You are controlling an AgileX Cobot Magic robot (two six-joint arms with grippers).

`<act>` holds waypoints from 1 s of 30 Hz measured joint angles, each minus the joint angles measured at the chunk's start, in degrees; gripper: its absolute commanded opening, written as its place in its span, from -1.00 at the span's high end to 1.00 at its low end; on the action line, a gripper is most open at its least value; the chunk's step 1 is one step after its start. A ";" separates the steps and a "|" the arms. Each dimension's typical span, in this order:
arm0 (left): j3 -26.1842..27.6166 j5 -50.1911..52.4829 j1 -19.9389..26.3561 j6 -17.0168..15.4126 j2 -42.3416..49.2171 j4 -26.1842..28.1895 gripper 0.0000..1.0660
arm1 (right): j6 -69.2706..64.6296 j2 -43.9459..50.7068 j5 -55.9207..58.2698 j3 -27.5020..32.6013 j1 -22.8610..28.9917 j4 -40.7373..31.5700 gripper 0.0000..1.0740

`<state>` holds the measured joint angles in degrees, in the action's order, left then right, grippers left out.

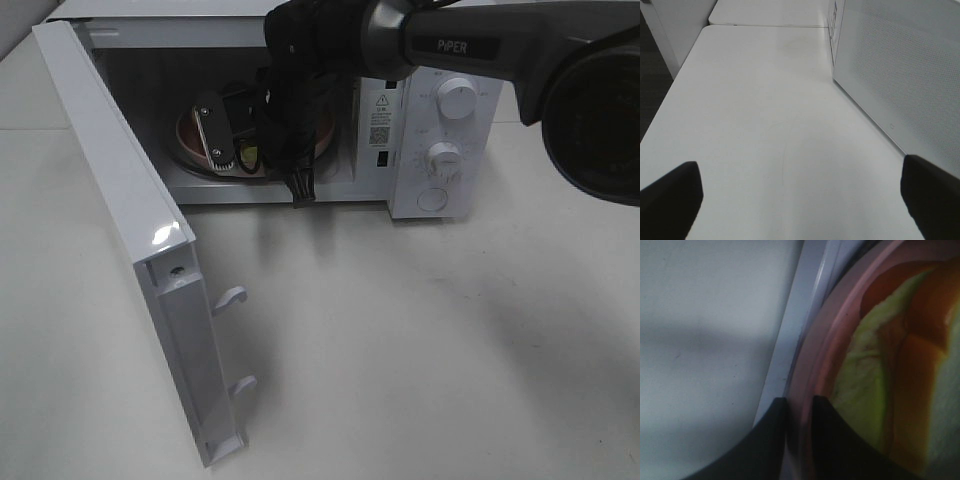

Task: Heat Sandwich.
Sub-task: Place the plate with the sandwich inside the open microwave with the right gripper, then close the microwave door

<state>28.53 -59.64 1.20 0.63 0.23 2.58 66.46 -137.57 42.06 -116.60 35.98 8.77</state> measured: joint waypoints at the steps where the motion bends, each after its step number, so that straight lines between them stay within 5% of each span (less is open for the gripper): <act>1: 0.00 0.00 0.00 0.00 0.00 0.00 -0.90 | -0.57 0.00 -0.34 0.00 0.00 0.00 0.26; 7: 0.00 0.00 0.00 0.00 0.00 0.00 -0.90 | -3.95 0.00 -1.15 0.00 0.00 0.00 -0.40; 10: 0.00 0.00 0.00 0.00 0.00 0.00 -0.90 | -4.93 0.00 -1.15 0.00 0.00 0.00 -0.54; 18: 0.00 0.00 0.00 0.00 0.00 0.00 -0.90 | -5.79 2.81 -1.49 2.52 0.00 -1.60 -0.50; 30: 0.00 0.00 0.00 0.00 0.00 0.00 -0.90 | -4.76 12.15 -6.47 15.76 0.00 -2.86 -0.43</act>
<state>28.53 -59.64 1.20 0.63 0.23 2.58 61.71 -125.42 35.58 -100.84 35.98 5.90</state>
